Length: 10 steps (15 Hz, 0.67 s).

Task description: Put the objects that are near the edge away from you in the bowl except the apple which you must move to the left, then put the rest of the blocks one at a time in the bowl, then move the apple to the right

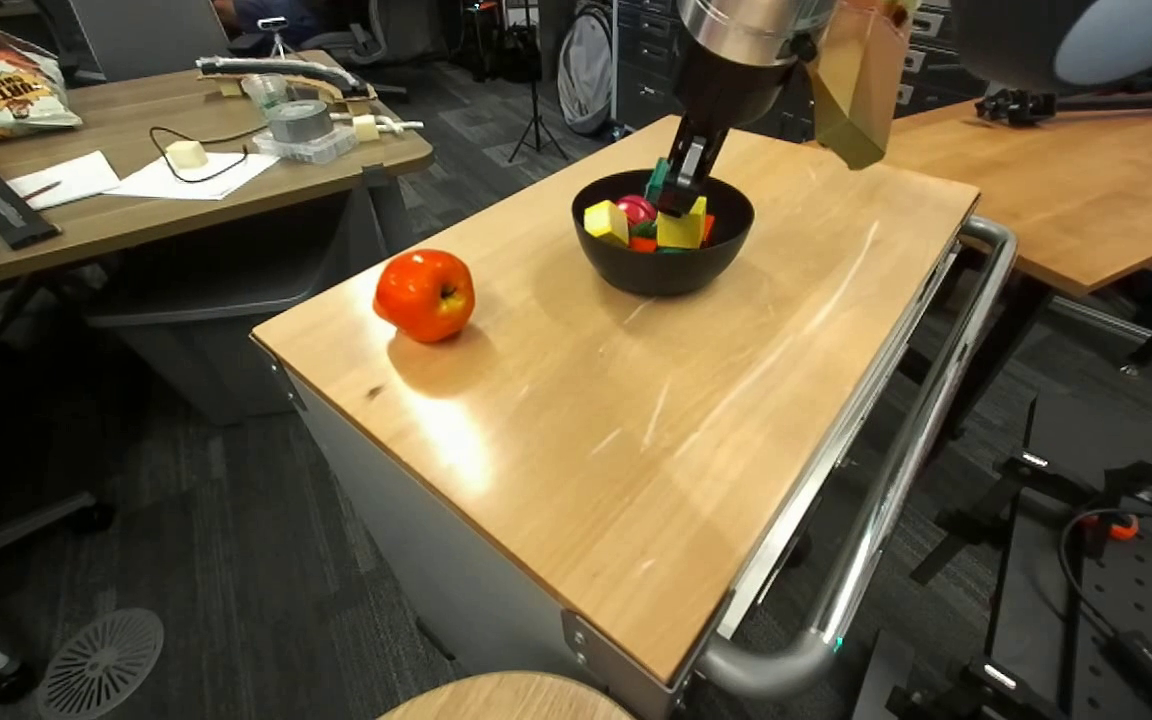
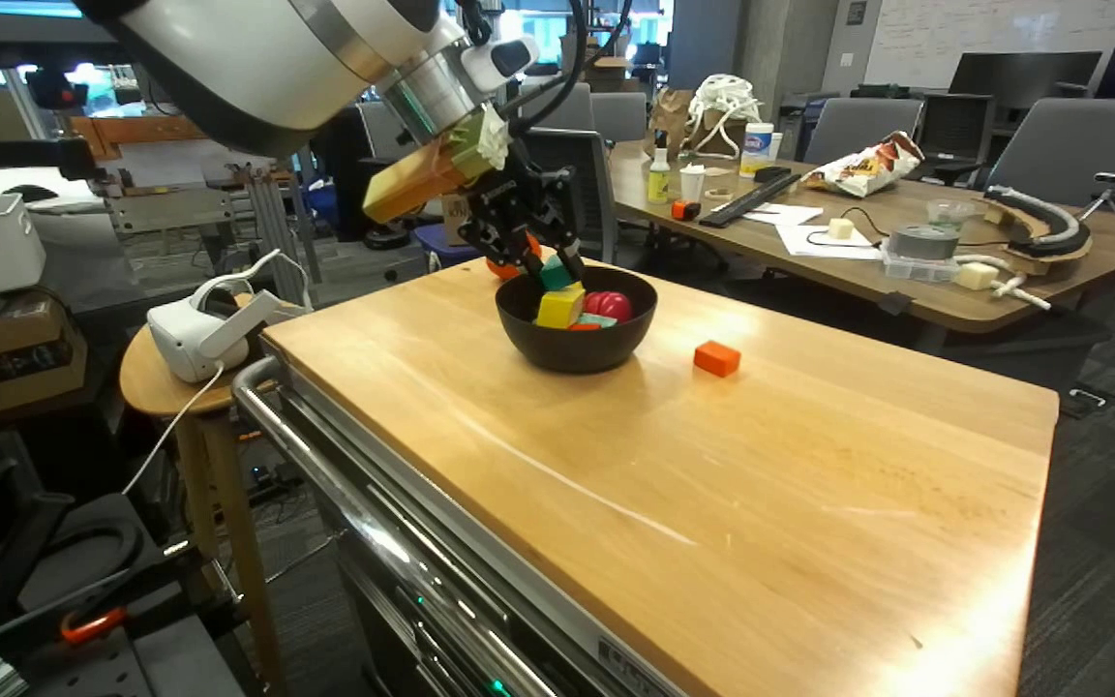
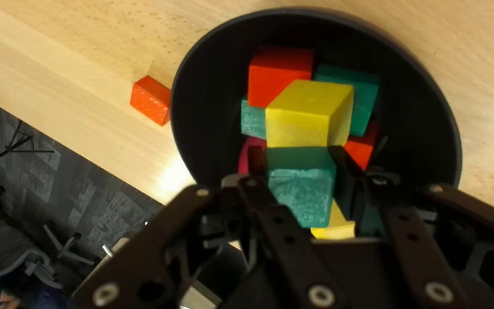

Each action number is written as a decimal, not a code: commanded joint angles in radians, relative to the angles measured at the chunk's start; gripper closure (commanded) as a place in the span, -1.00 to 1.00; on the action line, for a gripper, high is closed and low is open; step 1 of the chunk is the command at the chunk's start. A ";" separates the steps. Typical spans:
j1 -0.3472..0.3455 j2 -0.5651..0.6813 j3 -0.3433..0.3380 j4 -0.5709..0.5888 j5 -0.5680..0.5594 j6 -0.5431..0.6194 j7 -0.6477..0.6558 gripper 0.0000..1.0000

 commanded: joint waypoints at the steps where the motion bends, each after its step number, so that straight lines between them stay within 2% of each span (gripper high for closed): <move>1: -0.006 0.047 -0.008 0.048 0.014 0.024 0.007 -0.43; 5: -0.002 0.024 -0.004 0.053 0.045 0.037 -0.024 -1.00; 8: 0.005 -0.010 0.004 0.076 0.068 0.008 -0.003 -1.00; 9: 0.077 -0.018 -0.032 0.063 0.233 -0.008 -0.149 -1.00; 10: 0.098 0.003 -0.022 0.038 0.296 0.037 -0.204 -1.00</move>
